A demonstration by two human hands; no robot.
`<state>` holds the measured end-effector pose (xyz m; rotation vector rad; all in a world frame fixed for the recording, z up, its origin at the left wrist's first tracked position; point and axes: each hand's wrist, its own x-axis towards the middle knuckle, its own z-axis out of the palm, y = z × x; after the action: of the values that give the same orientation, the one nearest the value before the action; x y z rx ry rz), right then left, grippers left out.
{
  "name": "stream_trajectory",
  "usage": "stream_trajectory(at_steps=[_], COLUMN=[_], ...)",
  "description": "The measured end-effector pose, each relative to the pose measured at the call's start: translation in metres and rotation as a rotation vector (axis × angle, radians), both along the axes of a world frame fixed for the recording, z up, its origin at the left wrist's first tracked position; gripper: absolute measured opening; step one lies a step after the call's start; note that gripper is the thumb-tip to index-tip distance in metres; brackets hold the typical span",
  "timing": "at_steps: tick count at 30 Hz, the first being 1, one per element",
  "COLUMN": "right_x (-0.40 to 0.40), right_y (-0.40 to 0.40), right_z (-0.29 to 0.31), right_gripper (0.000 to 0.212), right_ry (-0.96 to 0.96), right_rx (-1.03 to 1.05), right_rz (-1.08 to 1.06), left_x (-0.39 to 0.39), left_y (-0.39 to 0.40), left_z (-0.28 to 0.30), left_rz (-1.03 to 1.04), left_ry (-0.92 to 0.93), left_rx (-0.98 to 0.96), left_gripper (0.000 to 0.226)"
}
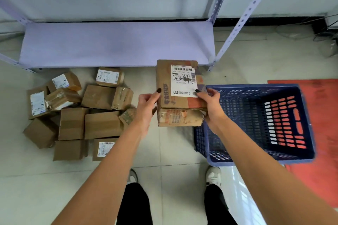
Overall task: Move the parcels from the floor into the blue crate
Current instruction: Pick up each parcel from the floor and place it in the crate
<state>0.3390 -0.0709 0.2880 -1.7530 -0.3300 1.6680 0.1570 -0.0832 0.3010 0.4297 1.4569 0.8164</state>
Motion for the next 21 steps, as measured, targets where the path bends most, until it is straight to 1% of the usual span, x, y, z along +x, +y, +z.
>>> stream_trajectory(at_steps=[1,4,7,10,13,18,21], right_x=[0.018,0.075,0.131,0.178,0.209,0.233,0.237], right_y=[-0.003,-0.016,-0.035,-0.053,-0.066,-0.072,-0.064], right_z=[0.003,0.017,0.019,0.007,-0.020,-0.075,-0.113], right_gripper=[0.050,0.061,0.070,0.076,0.079,0.077,0.074], right_ry=[0.021,0.016,-0.059,-0.098,-0.124,-0.161,-0.175], right_rx=[0.023,0.077,0.055,0.010,-0.047,-0.126,-0.145], right_rz=[0.031,0.164,0.264,0.288,0.263,0.227,0.216], left_x=[0.015,0.062,0.112,0.157,0.196,0.234,0.249], left_y=[-0.004,-0.019,-0.037,-0.047,-0.053,-0.058,-0.053], left_z=[0.004,0.015,0.016,-0.002,-0.029,-0.083,-0.120], left_rz=[-0.005,-0.024,-0.126,-0.225,-0.266,-0.376,-0.426], left_ry=[0.021,-0.016,-0.053,-0.050,-0.005,0.200,0.316], left_rx=[0.009,0.034,0.032,-0.007,-0.061,-0.078,-0.090], left_gripper=[0.016,0.047,0.058,0.064,0.064,0.066,0.063])
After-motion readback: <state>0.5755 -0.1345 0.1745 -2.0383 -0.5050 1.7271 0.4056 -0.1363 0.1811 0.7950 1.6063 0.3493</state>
